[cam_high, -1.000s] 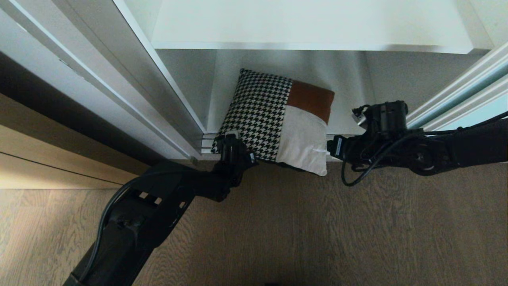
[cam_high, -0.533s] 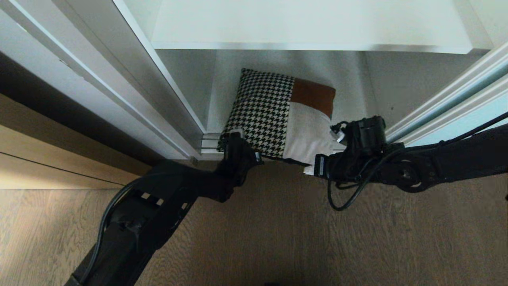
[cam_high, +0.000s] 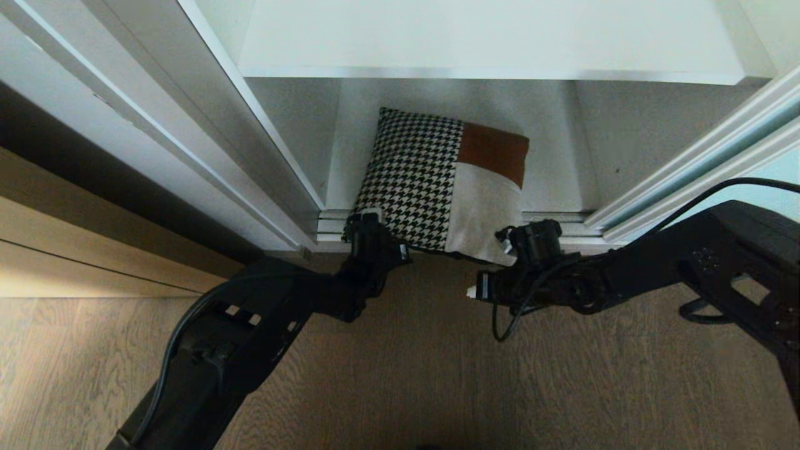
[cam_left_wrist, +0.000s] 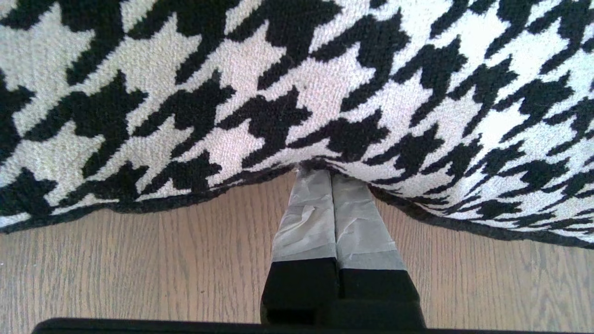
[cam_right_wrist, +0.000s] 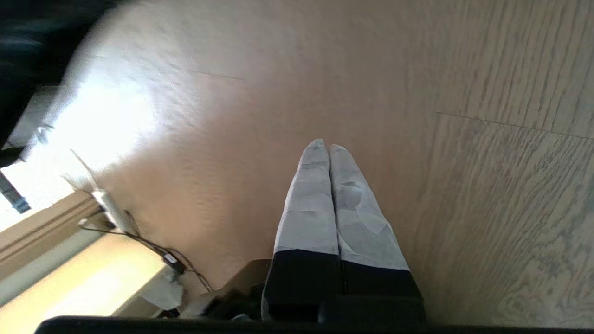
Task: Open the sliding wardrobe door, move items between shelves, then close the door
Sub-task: Place the pillow on the lower shelf
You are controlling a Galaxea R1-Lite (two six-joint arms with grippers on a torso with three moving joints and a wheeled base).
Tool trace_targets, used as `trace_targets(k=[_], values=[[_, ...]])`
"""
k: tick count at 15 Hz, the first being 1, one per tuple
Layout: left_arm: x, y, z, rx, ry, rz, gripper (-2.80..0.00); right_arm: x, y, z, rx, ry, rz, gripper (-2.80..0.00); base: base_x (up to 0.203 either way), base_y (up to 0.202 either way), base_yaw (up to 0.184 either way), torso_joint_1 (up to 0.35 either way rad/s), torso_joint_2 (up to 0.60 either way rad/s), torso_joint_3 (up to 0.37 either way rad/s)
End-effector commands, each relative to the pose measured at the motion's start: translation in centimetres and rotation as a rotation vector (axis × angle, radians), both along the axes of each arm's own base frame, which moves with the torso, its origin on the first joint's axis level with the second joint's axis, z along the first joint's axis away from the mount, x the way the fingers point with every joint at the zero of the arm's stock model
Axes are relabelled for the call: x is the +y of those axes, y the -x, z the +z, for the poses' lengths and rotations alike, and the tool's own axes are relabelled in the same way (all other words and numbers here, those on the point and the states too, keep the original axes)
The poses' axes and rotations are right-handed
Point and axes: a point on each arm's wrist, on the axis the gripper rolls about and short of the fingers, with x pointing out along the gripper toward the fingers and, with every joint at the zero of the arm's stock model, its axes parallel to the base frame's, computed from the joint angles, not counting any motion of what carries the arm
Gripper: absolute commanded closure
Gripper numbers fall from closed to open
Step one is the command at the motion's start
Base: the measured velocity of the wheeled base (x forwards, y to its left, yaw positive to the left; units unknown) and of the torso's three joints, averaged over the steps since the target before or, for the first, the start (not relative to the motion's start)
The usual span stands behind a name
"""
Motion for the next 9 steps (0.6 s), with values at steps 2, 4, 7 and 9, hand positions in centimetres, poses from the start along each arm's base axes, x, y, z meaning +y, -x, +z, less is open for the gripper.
trace_targets(k=[2, 4, 7, 9], values=[[0.1, 0.0, 0.1, -0.005, 0.002, 0.024, 0.0, -0.4, -3.8, -5.3, 0.017, 0.058, -0.078, 0.0, 0.0, 0.0, 0.0, 0.0, 0.0, 0.0], [0.1, 0.0, 0.4, -0.003, 0.004, 0.026, 0.0, -0.2, -5.7, -6.0, -0.047, 0.104, -0.177, 0.0, 0.0, 0.0, 0.0, 0.0, 0.0, 0.0], [0.2, 0.1, 0.4, 0.0, 0.003, 0.026, 0.0, 0.2, -8.1, -5.2, -0.168, 0.141, -0.32, 0.0, 0.0, 0.0, 0.0, 0.0, 0.0, 0.0], [0.2, 0.2, 0.3, 0.008, 0.001, 0.025, 0.0, 0.3, -8.9, -3.8, -0.238, 0.128, -0.369, 0.0, 0.0, 0.0, 0.0, 0.0, 0.0, 0.0]])
